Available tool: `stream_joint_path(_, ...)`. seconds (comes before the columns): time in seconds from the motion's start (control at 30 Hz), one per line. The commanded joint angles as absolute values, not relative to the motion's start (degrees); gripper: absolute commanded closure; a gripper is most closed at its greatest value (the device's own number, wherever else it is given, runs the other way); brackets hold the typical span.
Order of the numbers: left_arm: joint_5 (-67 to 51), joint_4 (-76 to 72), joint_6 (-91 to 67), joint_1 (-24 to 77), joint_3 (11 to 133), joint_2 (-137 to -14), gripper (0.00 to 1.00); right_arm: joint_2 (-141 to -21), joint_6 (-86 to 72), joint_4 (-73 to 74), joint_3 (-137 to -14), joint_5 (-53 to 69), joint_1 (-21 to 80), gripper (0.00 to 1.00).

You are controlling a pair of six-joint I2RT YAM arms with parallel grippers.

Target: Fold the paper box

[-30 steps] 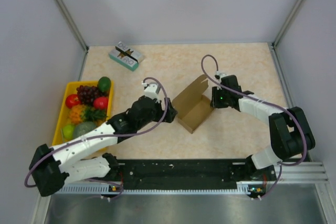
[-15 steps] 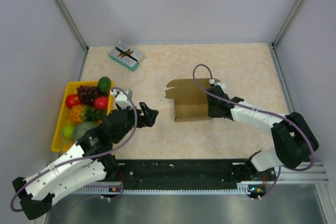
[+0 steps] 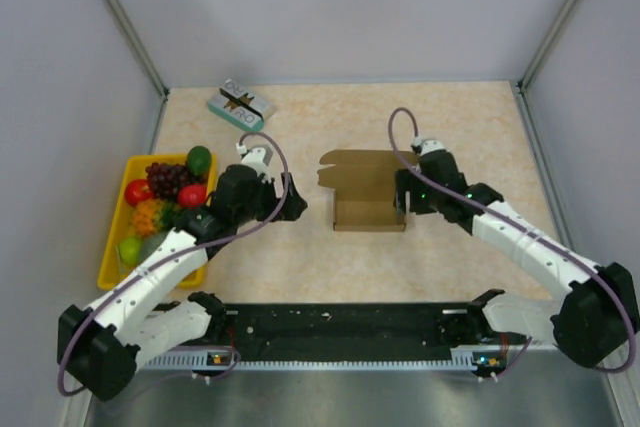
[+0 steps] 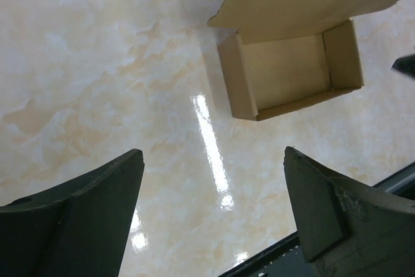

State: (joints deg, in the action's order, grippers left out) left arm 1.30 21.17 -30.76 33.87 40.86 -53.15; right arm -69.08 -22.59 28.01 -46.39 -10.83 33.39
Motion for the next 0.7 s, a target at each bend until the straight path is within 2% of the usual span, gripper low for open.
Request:
stream_joint_path(0.0, -19.8, 15.2, -18.5, 29.5, 50.0, -63.1, 0.10, -66.0, -8.9, 26.3, -52.8, 8.3, 18.7, 0.35)
stream_joint_path(0.03, -21.3, 15.1, -14.1, 29.5, 51.4, -65.5, 0.12, -66.8, -7.9, 26.3, -54.0, 14.2, 16.5, 0.39)
stream_joint_path(0.07, -21.8, 15.8, -12.1, 29.5, 54.4, -70.0, 0.15, -67.5, -7.2, 25.6, -55.4, 14.6, 15.6, 0.42)
stream_joint_path(0.13, -20.8, 15.7, -10.1, 29.5, 56.1, -73.7, 0.25, -67.4, -3.6, 22.1, -55.4, 13.8, 15.1, 0.44)
stream_joint_path(0.23, -18.2, 9.0, -7.9, 29.5, 55.2, -76.6, 0.29, -67.7, 1.3, 20.0, -54.7, 15.2, 14.9, 0.45)
stream_joint_path(0.33, -17.8, 3.1, -3.8, 29.5, 51.2, -75.7, 0.32, -67.7, 6.0, 15.6, -51.6, 19.8, 15.0, 0.50)
stream_joint_path(0.47, -19.2, -1.5, -0.7, 29.4, 49.7, -75.9, 0.35, -66.4, 8.1, 9.5, -46.6, 17.3, 14.1, 0.52)
stream_joint_path(0.67, -18.2, -3.0, 0.9, 29.4, 50.5, -79.1, 0.36, -66.9, 9.1, 4.0, -43.5, 15.8, 13.4, 0.48)
